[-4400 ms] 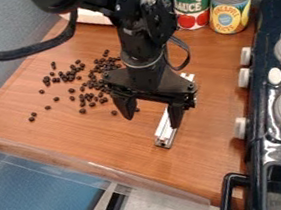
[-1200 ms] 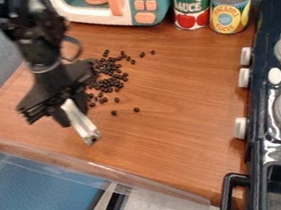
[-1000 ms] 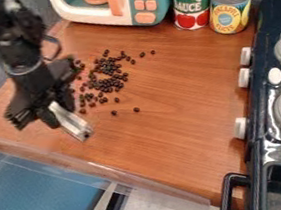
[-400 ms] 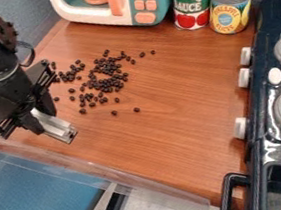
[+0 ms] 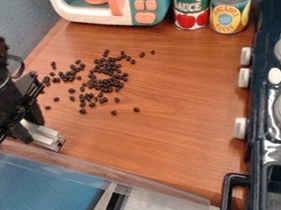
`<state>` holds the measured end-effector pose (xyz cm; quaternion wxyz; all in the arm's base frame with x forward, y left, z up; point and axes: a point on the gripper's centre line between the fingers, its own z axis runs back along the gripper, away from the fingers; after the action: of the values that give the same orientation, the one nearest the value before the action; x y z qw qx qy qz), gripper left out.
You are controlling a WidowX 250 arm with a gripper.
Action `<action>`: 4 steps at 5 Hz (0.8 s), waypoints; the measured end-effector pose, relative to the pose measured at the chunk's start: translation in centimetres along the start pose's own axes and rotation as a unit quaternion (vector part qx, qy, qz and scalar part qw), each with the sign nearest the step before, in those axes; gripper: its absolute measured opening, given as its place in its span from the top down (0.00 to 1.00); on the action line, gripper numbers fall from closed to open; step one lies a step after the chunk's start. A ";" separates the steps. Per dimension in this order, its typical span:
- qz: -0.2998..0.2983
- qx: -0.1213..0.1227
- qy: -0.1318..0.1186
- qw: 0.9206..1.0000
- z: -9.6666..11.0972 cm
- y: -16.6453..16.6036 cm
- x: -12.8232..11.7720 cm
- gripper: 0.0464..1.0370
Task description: Sweep into pile
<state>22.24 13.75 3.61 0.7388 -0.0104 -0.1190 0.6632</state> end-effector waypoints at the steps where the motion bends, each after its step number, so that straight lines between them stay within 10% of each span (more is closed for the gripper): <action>1: 0.003 0.010 0.001 1.000 -0.8 0.3 0.0 0.70; 4: 0.008 0.019 -0.001 1.000 -1.7 -2.2 -0.2 0.70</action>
<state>24.72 13.49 2.27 0.7337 0.0031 -0.1075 0.6710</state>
